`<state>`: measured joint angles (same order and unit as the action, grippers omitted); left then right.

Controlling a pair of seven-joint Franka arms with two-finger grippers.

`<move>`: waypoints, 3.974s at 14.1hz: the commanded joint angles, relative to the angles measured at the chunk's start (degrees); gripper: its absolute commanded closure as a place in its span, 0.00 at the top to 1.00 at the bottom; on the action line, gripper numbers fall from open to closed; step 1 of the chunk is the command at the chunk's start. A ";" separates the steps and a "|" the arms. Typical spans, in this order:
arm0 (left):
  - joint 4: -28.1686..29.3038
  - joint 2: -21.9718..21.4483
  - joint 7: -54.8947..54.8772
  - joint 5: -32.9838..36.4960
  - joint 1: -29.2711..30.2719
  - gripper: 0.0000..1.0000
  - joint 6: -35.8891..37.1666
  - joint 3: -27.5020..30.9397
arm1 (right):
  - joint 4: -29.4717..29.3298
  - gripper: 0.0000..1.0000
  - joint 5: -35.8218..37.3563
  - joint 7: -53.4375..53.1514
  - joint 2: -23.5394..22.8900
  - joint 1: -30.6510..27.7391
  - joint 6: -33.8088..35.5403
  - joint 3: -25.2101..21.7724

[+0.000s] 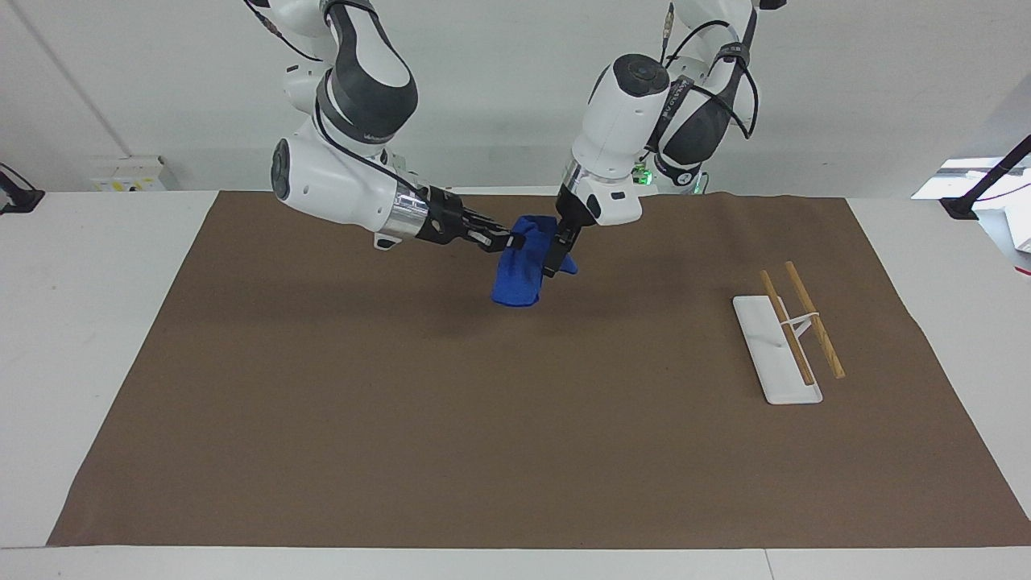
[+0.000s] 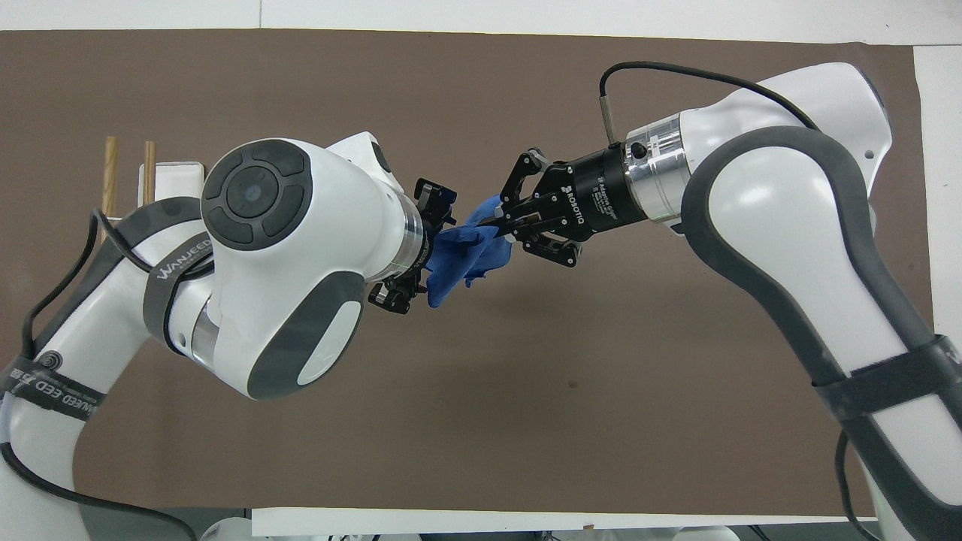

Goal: Right arm passes towel to left arm to hang
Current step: 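Grasp the towel with the left gripper beside the right gripper, then open the right gripper and withdraw while the left gripper carries the towel, then drape the towel over the white rack with the left gripper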

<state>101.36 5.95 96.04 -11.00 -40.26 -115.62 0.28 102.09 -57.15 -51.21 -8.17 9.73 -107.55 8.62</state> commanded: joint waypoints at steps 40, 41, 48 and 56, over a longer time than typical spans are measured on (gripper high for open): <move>-5.82 -0.77 -37.83 26.47 26.96 0.00 7.43 2.09 | -18.03 0.99 62.35 43.46 8.52 -15.69 25.17 -0.36; -5.82 -0.77 -41.60 26.38 29.25 0.00 6.12 2.09 | -20.85 0.99 61.56 44.60 8.52 -16.66 28.86 -0.19; 3.30 -4.10 -51.31 26.47 41.83 0.00 -5.39 2.00 | -15.35 0.99 61.55 53.40 12.11 -18.70 30.22 -2.90; 16.48 -12.36 -60.35 26.47 44.03 0.00 -9.35 2.00 | -15.16 1.00 62.34 53.49 10.45 -13.16 30.12 -7.13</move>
<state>110.72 -1.81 38.13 14.64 2.16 -122.11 2.74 85.72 4.22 1.39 2.40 -4.13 -76.15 2.11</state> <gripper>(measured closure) 0.974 0.004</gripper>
